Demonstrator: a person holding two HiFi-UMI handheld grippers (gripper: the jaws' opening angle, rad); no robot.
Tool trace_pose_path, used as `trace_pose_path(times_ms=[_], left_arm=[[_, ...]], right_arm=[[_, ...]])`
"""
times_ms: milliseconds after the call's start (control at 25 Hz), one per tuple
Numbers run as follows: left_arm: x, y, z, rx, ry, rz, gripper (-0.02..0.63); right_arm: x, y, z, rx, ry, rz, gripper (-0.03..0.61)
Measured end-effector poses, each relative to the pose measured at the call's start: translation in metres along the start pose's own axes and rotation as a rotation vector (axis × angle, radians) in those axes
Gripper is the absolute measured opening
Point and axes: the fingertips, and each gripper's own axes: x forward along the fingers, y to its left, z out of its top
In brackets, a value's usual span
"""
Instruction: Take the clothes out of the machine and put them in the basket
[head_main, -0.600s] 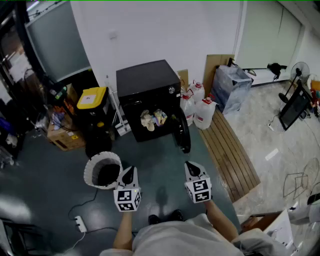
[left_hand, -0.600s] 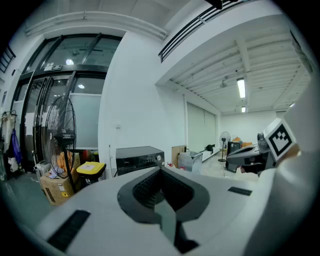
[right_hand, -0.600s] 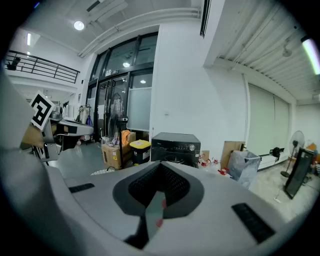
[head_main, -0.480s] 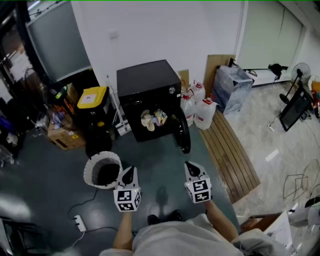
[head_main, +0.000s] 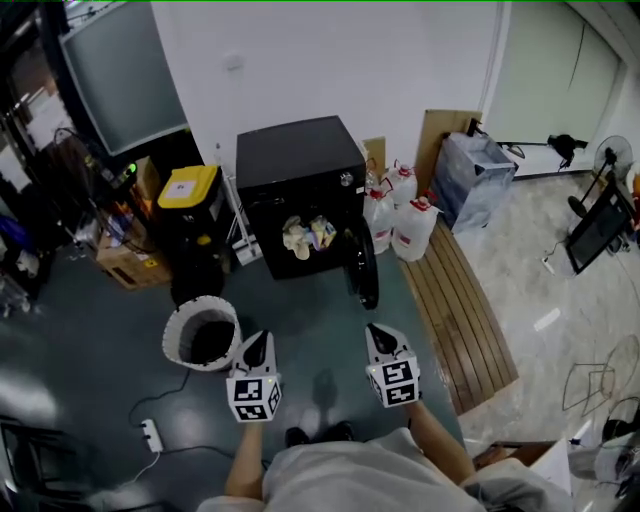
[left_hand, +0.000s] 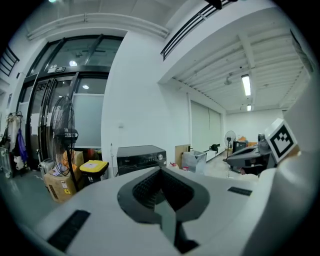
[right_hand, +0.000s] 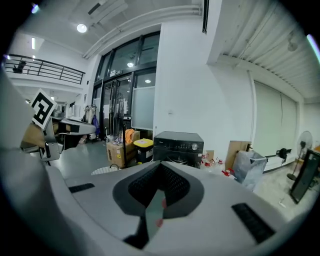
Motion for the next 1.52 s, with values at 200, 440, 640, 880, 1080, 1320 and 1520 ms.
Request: trace_pose_path(times_ms=[200, 440, 640, 880, 1080, 1320, 1520], left_arm=[[0.007, -0.01, -0.002, -0.004, 0.008, 0.023, 0.018], [0.022, -0.01, -0.006, -0.005, 0.028, 0.041, 0.018], [0.039, -0.001, -0.007, -0.007, 0.029, 0.048, 0.018], [0.074, 0.021, -0.007, -0.023, 0.03, 0.035, 0.018], [0.123, 0.052, -0.002, -0.035, 0.029, 0.013, 0.018], [0.19, 0.109, 0.012, -0.05, 0.032, -0.016, 0.018], [0.252, 0.161, 0.034, -0.052, 0.028, -0.033, 0.018]], right_arm=[[0.007, -0.012, -0.004, 0.005, 0.004, 0.031, 0.021], [0.023, -0.023, -0.006, 0.015, 0.008, 0.051, 0.021], [0.043, -0.029, -0.004, 0.01, 0.01, 0.054, 0.021], [0.078, -0.032, 0.006, -0.004, 0.019, 0.048, 0.021], [0.128, -0.038, 0.017, -0.022, 0.021, 0.029, 0.021], [0.206, -0.039, 0.047, -0.022, 0.043, 0.002, 0.021], [0.279, -0.042, 0.085, -0.028, 0.05, -0.008, 0.021]])
